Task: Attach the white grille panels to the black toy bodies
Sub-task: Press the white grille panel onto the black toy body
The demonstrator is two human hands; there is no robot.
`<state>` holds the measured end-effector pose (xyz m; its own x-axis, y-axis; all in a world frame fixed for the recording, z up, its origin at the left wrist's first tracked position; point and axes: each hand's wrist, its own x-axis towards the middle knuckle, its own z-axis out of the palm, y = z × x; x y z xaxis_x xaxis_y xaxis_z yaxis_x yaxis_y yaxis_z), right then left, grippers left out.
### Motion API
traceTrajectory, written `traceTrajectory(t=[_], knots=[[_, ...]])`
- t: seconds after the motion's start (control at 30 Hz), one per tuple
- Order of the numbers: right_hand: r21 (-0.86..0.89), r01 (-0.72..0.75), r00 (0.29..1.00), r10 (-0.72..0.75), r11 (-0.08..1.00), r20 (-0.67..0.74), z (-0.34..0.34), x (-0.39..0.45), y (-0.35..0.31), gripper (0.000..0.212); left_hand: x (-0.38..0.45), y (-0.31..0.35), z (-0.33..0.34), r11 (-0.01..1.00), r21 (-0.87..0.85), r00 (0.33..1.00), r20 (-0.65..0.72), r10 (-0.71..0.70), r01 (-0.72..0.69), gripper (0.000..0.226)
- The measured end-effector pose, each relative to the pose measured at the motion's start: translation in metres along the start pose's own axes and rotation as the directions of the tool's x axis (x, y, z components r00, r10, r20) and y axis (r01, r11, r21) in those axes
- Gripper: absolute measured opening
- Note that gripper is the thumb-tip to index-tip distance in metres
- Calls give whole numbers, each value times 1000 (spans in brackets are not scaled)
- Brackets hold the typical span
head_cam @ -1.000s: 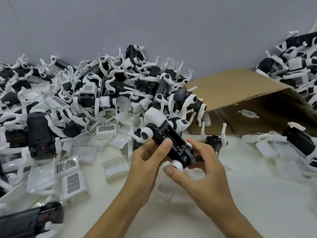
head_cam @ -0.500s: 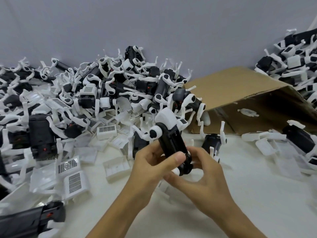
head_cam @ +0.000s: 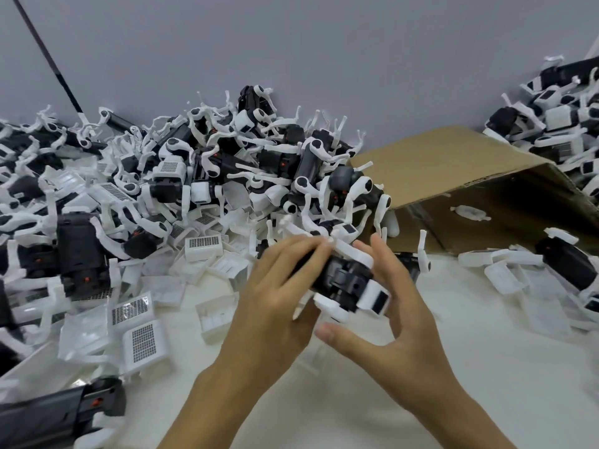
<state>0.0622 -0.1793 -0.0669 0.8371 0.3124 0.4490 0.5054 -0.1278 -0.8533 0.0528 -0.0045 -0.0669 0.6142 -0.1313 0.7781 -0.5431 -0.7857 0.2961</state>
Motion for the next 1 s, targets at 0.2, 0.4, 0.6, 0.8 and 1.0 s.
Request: traceTrajectory(t=[0.2, 0.4, 0.6, 0.8, 1.0], knots=[[-134, 112, 986, -127, 985, -106, 0, 0, -5, 70, -2, 5, 4, 998, 25, 996, 68, 56, -57, 59], [-114, 111, 984, -125, 987, -126, -1, 0, -8, 66, -2, 6, 6, 999, -35, 996, 79, 37, -35, 57], [-59, 66, 988, -74, 996, -138, -1, -1, -8, 62, -4, 7, 5, 999, -40, 998, 52, 31, -29, 52], [56, -158, 961, 167, 986, -219, -1, 5, -10, 47, -3, 16, 6, 998, 60, 996, -83, 37, -32, 56], [302, -226, 951, 277, 926, -138, -4, 9, -8, 94, -2, 16, -2, 994, -110, 940, -340, -37, 0, 56]])
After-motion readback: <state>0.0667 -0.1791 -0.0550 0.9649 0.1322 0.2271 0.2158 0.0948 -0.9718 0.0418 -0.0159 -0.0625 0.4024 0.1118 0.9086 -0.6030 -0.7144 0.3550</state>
